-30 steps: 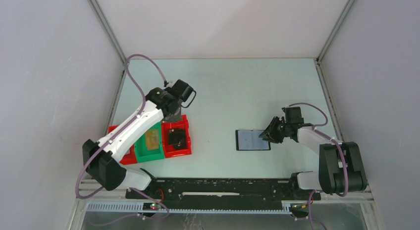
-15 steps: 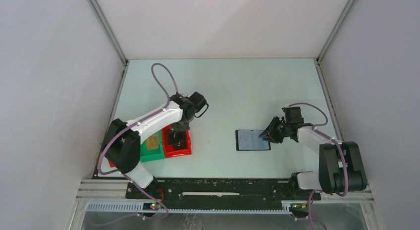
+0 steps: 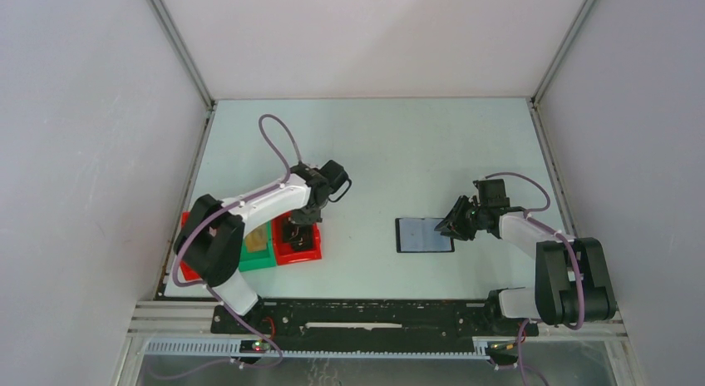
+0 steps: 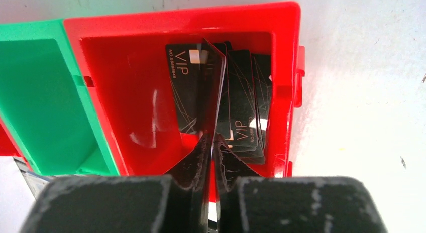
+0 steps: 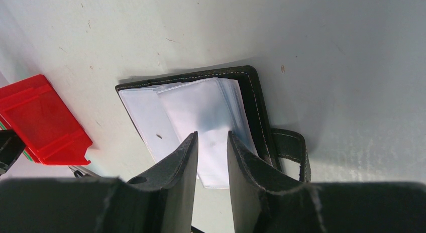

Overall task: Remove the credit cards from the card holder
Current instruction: Place the credit card in the storage box, then reset both arms

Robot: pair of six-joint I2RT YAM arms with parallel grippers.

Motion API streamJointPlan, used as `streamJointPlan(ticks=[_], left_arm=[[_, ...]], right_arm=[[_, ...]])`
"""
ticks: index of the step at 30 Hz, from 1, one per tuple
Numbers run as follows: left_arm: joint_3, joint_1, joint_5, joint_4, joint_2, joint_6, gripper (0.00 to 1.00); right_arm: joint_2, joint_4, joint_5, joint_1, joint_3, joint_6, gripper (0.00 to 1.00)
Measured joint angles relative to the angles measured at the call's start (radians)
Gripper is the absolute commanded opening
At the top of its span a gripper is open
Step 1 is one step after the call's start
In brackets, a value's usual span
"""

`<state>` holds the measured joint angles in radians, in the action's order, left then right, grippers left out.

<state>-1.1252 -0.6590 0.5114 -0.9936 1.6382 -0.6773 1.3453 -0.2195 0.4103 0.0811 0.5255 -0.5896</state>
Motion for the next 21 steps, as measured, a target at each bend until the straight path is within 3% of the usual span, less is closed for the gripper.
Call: streamJointPlan(ticks=[2,4,6,14,21], left_arm=[[0.012,0.000,-0.011,0.008,0.000,-0.004,0.21],[0.024,0.000,-0.026,0.013,0.000,-0.002,0.40],[0.035,-0.002,-0.044,0.016,0.000,0.000,0.47],[0.040,-0.005,-0.098,0.000,-0.123,0.007,0.49],[-0.071,-0.004,-0.105,-0.017,-0.283,0.027,0.48]], right_arm=[[0.000,0.000,0.000,0.000,0.000,0.000,0.37],[0.000,-0.001,0.000,0.001,0.001,0.000,0.37],[0.001,-0.001,-0.001,0.002,0.001,0.000,0.37],[0.002,0.000,-0.002,0.004,0.002,0.000,0.37],[0.002,-0.001,-0.006,0.008,0.003,0.001,0.37]])
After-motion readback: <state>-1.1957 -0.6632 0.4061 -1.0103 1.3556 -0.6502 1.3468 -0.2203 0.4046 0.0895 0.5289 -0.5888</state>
